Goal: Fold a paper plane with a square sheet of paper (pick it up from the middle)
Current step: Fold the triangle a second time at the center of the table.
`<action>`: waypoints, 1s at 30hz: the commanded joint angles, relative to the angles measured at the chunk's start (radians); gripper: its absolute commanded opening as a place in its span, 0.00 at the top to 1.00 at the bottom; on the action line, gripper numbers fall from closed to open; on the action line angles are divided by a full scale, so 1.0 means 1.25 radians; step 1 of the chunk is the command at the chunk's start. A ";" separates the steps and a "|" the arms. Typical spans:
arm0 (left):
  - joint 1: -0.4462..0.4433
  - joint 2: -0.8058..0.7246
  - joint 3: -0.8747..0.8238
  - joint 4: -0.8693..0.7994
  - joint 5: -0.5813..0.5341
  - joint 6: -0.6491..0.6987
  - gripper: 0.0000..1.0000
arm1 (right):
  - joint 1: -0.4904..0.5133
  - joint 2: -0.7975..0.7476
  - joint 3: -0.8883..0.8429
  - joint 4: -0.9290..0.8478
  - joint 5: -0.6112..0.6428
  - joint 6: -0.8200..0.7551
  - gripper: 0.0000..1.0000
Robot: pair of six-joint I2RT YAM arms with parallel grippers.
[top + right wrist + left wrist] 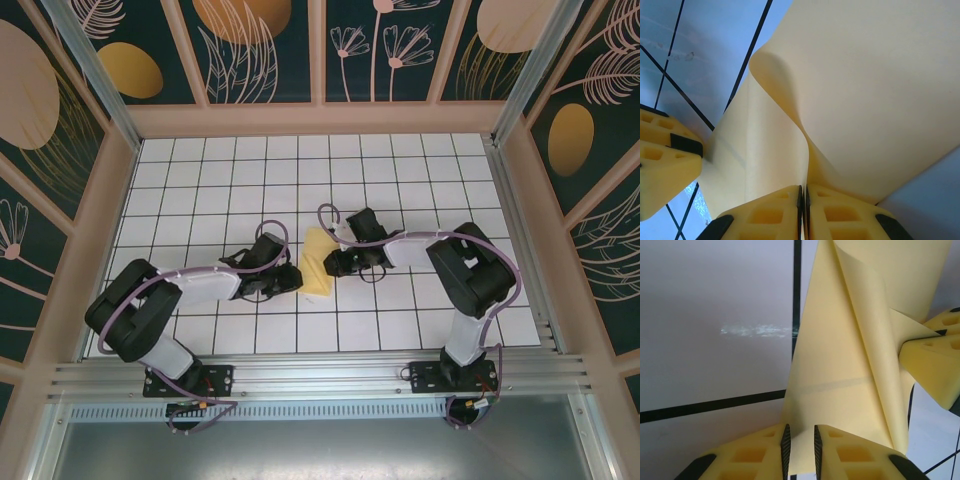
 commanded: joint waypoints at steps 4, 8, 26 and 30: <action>0.003 -0.080 0.029 -0.100 -0.070 0.002 0.69 | -0.001 0.037 0.002 -0.023 0.043 0.008 0.85; 0.003 -0.117 0.050 -0.090 -0.075 -0.005 0.69 | 0.000 0.035 0.000 -0.021 0.041 0.013 0.85; 0.004 0.106 0.155 0.133 0.047 -0.113 0.80 | 0.001 0.026 -0.012 0.010 0.022 0.032 0.85; 0.004 0.127 0.141 0.151 0.048 -0.123 0.81 | 0.001 0.026 -0.017 0.021 0.012 0.036 0.84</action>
